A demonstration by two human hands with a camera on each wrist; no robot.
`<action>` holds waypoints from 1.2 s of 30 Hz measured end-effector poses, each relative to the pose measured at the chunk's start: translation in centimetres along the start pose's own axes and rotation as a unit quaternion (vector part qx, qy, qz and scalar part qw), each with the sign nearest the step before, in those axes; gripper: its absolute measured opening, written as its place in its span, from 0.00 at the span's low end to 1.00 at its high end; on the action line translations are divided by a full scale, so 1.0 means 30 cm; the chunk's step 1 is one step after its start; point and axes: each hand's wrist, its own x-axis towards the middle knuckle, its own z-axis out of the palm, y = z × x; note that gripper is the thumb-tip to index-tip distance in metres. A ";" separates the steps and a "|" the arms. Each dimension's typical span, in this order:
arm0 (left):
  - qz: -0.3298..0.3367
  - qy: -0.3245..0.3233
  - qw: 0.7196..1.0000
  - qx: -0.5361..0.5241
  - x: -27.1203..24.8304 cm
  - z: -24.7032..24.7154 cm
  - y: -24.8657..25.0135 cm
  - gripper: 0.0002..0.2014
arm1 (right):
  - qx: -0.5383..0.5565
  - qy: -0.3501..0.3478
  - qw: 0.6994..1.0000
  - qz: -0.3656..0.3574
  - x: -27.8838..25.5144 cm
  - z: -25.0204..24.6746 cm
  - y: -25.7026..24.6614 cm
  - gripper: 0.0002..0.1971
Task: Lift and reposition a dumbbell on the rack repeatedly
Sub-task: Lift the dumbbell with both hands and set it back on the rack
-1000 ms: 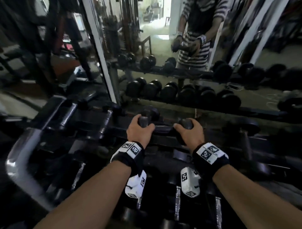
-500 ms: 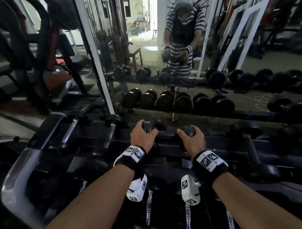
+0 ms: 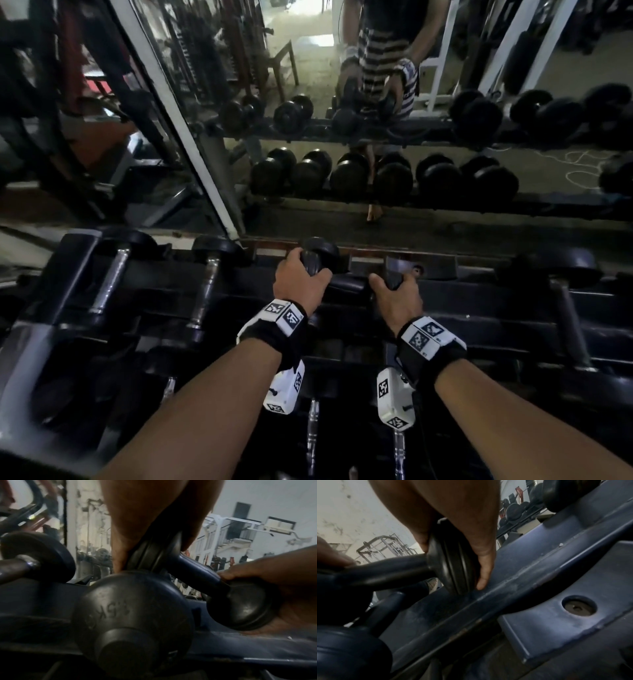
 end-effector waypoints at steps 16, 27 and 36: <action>-0.016 0.000 0.999 0.035 0.087 -0.011 -0.086 0.30 | -0.037 -0.017 0.998 0.043 -0.001 0.127 0.002 0.28; 0.005 -0.004 1.000 0.023 0.086 -0.013 -0.098 0.37 | -0.035 -0.010 0.999 0.034 -0.006 0.130 0.002 0.28; 0.009 -0.017 1.000 0.025 0.081 -0.026 -0.095 0.38 | -0.063 -0.020 0.998 0.019 0.012 0.126 0.014 0.30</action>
